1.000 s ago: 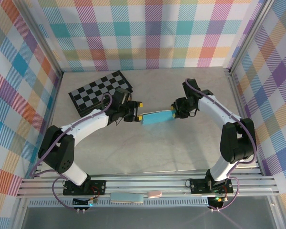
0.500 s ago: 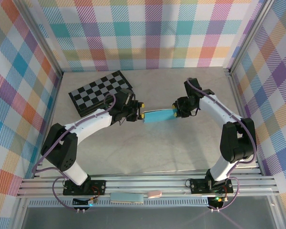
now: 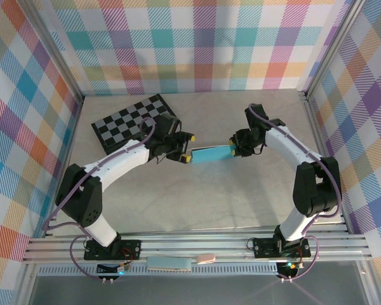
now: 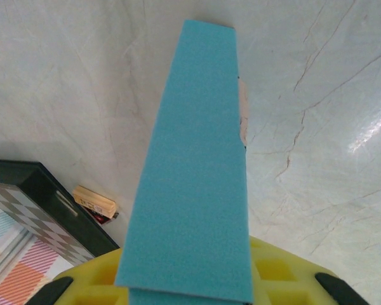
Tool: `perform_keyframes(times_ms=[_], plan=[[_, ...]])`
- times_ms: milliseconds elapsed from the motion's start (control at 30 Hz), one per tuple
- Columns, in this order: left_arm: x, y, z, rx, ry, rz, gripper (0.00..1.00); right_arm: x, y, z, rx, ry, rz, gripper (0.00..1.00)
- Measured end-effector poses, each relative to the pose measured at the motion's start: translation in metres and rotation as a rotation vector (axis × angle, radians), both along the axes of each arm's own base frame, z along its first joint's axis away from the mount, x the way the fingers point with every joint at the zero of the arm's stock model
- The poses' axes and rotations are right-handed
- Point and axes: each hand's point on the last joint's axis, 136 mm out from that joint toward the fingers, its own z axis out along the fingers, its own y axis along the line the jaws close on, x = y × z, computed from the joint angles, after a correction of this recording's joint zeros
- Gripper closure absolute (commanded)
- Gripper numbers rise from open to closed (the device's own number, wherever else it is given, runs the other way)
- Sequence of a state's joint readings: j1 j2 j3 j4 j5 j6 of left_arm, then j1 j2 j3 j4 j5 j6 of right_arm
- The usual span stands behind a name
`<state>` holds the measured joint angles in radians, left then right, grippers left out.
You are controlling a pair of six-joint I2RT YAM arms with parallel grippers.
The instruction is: Fold the paper box
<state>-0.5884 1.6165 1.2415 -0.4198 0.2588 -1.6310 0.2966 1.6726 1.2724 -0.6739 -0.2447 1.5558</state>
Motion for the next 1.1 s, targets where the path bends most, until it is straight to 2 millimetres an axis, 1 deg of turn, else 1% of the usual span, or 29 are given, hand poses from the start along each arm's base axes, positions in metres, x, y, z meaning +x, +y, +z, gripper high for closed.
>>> perform_keyframes(times_ms=[67, 100, 167, 233, 333, 367, 433, 500, 600, 667, 733, 800, 867, 967, 1100], plan=[[-0.016, 0.012, 0.000, 0.069, 0.013, -0.077, 0.35, 0.000, 0.002, 0.000, 0.002, 0.000, 0.006, 0.80], [-0.023, 0.019, 0.001, 0.111, 0.015, -0.123, 0.37, 0.001, 0.003, 0.001, 0.003, 0.001, 0.007, 0.80], [-0.032, 0.034, 0.008, 0.208, -0.002, -0.216, 0.41, 0.002, 0.004, 0.001, 0.005, 0.005, 0.009, 0.80], [-0.032, 0.046, 0.023, 0.305, -0.056, -0.304, 0.44, 0.002, 0.004, 0.001, 0.005, 0.006, 0.009, 0.80], [-0.024, 0.058, 0.055, 0.443, -0.200, -0.447, 0.45, 0.002, 0.005, 0.001, 0.007, 0.009, 0.010, 0.81], [-0.021, 0.059, 0.065, 0.479, -0.254, -0.499, 0.46, 0.002, 0.005, 0.001, 0.007, 0.009, 0.010, 0.81], [-0.018, 0.057, 0.076, 0.535, -0.343, -0.610, 0.47, 0.002, 0.005, 0.001, 0.007, 0.009, 0.010, 0.80], [-0.017, 0.051, 0.080, 0.579, -0.408, -0.725, 0.47, 0.002, 0.005, 0.001, 0.007, 0.009, 0.010, 0.80], [-0.018, 0.033, 0.073, 0.653, -0.469, -0.912, 0.45, 0.002, 0.005, 0.001, 0.007, 0.009, 0.010, 0.80], [-0.020, 0.020, 0.060, 0.703, -0.480, -1.027, 0.45, 0.002, 0.005, 0.001, 0.007, 0.009, 0.010, 0.80], [-0.020, 0.014, 0.046, 0.747, -0.470, -1.110, 0.46, 0.002, 0.005, 0.001, 0.007, 0.009, 0.010, 0.80], [-0.018, 0.010, 0.034, 0.788, -0.456, -1.171, 0.50, 0.002, 0.005, 0.001, 0.007, 0.009, 0.010, 0.80], [-0.014, 0.010, 0.027, 0.825, -0.445, -1.208, 0.53, 0.002, 0.005, 0.001, 0.007, 0.009, 0.010, 0.80], [-0.006, 0.010, 0.022, 0.868, -0.436, -1.230, 0.61, 0.002, 0.005, 0.001, 0.007, 0.009, 0.010, 0.80], [-0.002, 0.011, 0.018, 0.904, -0.427, -1.248, 0.63, 0.002, 0.005, 0.001, 0.007, 0.009, 0.010, 0.80]])
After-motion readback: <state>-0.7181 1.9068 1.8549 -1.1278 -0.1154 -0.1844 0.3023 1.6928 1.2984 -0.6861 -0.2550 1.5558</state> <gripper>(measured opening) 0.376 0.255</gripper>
